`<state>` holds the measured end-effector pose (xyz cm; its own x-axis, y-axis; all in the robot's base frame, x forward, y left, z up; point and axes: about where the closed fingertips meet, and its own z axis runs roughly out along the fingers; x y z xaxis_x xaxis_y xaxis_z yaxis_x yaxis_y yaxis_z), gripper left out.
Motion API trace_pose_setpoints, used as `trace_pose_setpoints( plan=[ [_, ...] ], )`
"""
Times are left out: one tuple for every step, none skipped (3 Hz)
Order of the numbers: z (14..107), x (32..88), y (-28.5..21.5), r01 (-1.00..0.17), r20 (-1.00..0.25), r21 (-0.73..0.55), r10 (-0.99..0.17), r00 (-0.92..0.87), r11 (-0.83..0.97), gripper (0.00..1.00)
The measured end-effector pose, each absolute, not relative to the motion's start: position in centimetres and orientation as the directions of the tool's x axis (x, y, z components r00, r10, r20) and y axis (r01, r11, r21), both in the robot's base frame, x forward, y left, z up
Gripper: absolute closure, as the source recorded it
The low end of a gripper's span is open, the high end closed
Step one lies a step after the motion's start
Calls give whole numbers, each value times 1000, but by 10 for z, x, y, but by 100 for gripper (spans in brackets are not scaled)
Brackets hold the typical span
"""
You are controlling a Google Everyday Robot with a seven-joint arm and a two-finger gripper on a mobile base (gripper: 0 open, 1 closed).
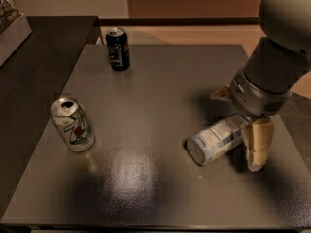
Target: Move blue plastic bottle near pepsi can
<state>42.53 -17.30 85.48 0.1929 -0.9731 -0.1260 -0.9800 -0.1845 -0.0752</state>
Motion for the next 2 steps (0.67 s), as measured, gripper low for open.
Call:
trace_pose_setpoints(
  plan=[
    [846, 423, -177, -976, -118, -69, -970, 213, -206, 18],
    [845, 424, -180, -976, -124, -66, -968, 217, -210, 41]
  ],
)
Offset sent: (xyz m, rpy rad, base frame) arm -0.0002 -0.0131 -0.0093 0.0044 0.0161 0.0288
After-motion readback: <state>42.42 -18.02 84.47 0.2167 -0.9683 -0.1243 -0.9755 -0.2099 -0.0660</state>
